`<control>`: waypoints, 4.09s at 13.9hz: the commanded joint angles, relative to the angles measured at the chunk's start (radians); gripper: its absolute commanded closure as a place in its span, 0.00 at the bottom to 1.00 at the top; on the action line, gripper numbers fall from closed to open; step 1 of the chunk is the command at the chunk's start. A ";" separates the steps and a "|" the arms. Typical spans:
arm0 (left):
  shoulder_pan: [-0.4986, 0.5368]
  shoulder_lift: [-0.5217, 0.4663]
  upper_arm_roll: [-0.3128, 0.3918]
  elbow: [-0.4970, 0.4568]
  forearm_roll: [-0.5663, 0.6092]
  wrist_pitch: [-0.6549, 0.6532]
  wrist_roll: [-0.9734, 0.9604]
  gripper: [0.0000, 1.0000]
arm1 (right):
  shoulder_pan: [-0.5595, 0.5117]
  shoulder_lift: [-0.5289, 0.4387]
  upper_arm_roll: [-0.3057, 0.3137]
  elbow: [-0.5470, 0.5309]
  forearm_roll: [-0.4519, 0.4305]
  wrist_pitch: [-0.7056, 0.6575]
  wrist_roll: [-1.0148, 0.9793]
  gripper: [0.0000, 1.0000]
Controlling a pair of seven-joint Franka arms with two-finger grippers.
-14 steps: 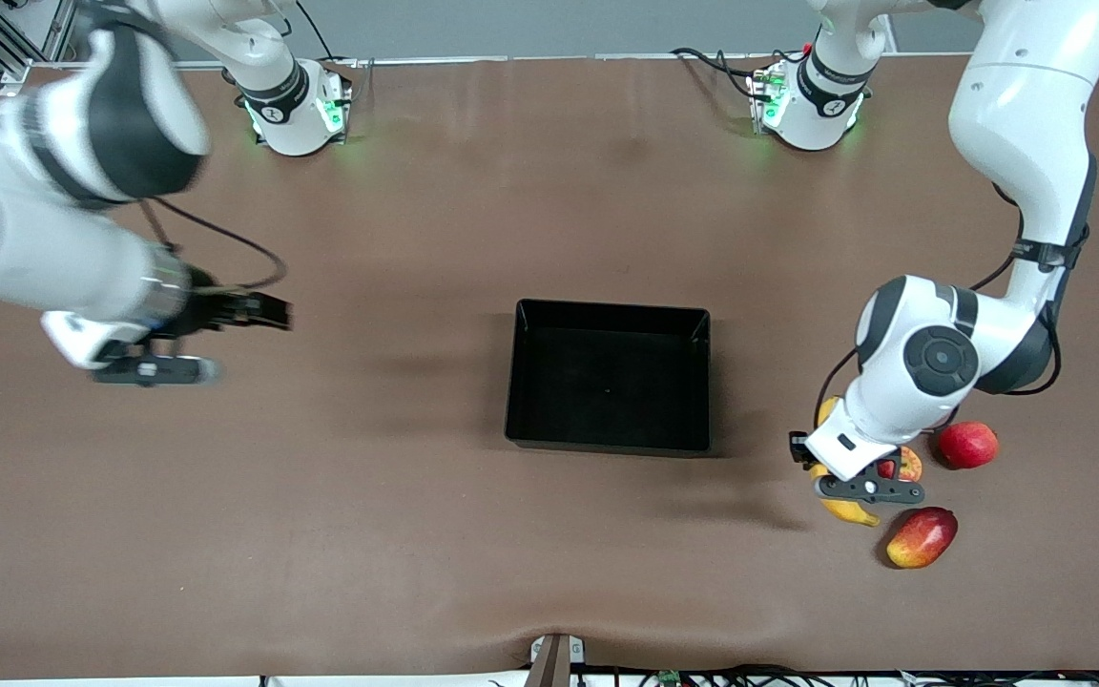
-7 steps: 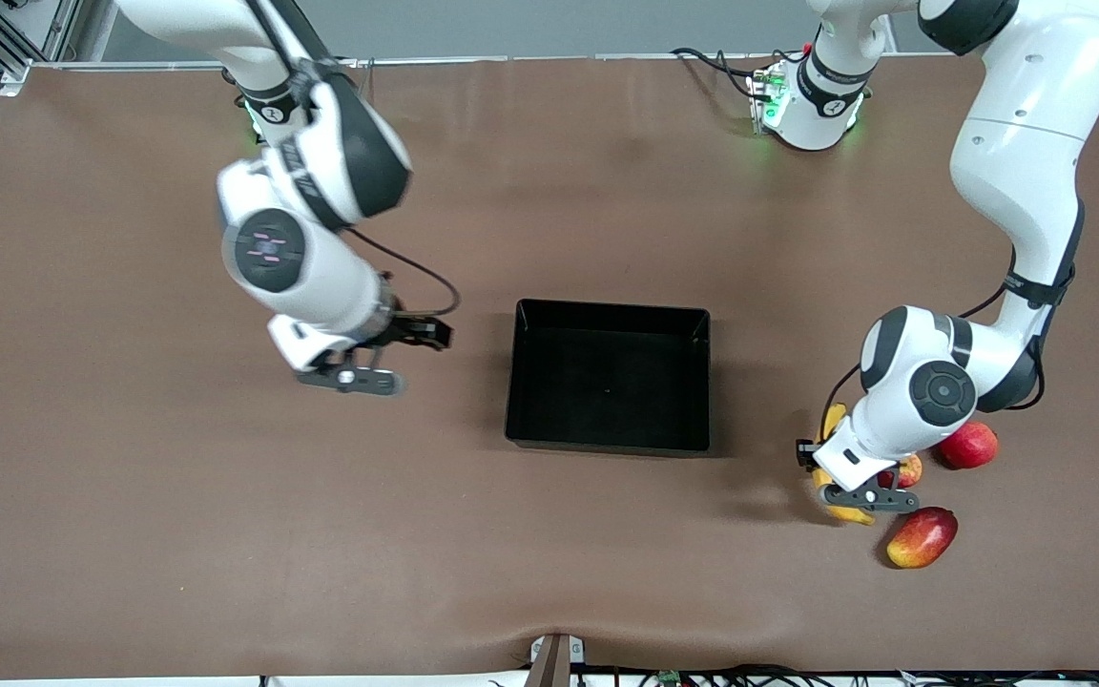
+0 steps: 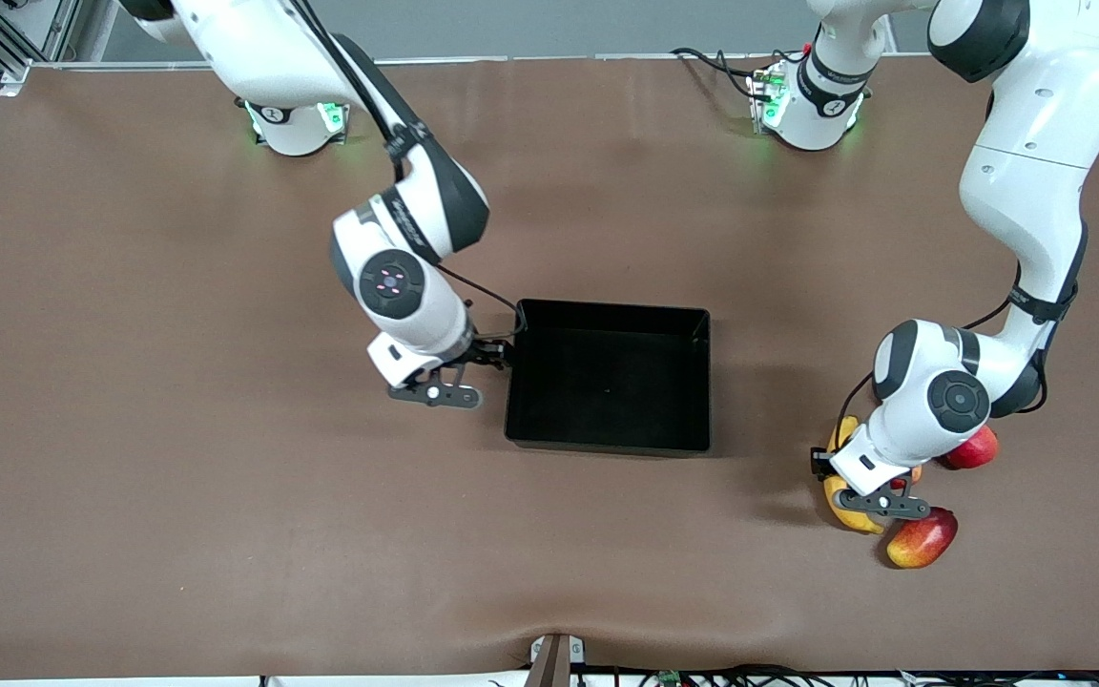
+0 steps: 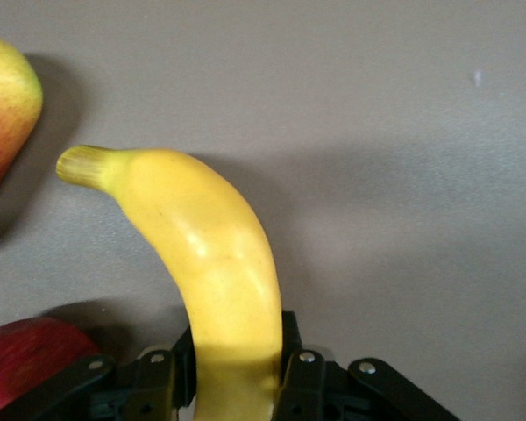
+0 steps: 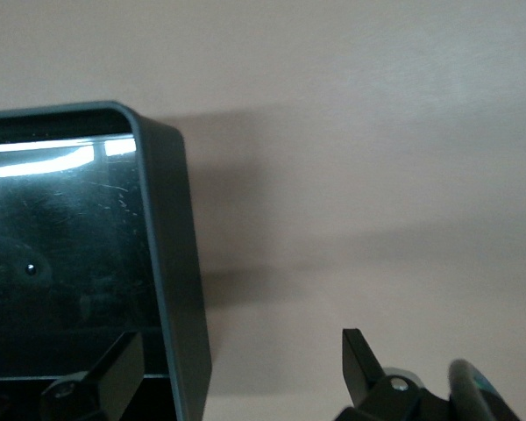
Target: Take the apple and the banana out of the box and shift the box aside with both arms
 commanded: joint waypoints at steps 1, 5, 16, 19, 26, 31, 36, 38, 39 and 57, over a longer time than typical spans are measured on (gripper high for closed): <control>0.002 0.010 -0.006 0.006 0.012 0.027 -0.002 1.00 | 0.043 0.051 -0.010 0.025 0.012 0.068 0.052 0.00; -0.003 0.039 -0.006 0.009 0.012 0.076 -0.006 1.00 | 0.061 0.094 -0.010 0.025 0.008 0.135 0.053 0.67; 0.020 -0.097 -0.087 0.020 0.007 -0.095 -0.017 0.00 | 0.008 0.065 -0.005 0.046 0.015 0.067 0.041 1.00; 0.020 -0.178 -0.097 0.037 -0.027 -0.260 -0.014 0.00 | -0.061 -0.037 -0.007 0.039 0.022 -0.039 0.029 1.00; 0.114 -0.405 -0.103 0.037 -0.155 -0.494 0.017 0.00 | -0.384 -0.301 -0.011 -0.150 0.045 -0.236 -0.384 1.00; 0.191 -0.525 -0.103 0.089 -0.211 -0.713 0.035 0.00 | -0.737 -0.323 -0.015 -0.262 0.043 -0.239 -0.864 1.00; 0.201 -0.691 -0.097 0.086 -0.258 -0.827 0.067 0.00 | -0.917 -0.228 -0.015 -0.267 0.034 -0.149 -1.132 1.00; 0.211 -0.726 -0.097 0.078 -0.289 -0.832 0.077 0.00 | -0.934 -0.194 -0.016 -0.270 0.034 -0.116 -1.140 1.00; 0.208 -0.742 -0.100 0.072 -0.291 -0.853 0.075 0.00 | -0.956 -0.170 -0.015 -0.274 0.034 -0.103 -1.141 1.00; -0.256 -0.932 0.334 -0.048 -0.341 -0.956 0.060 0.00 | -0.746 -0.131 -0.001 0.193 -0.098 -0.237 -1.128 0.00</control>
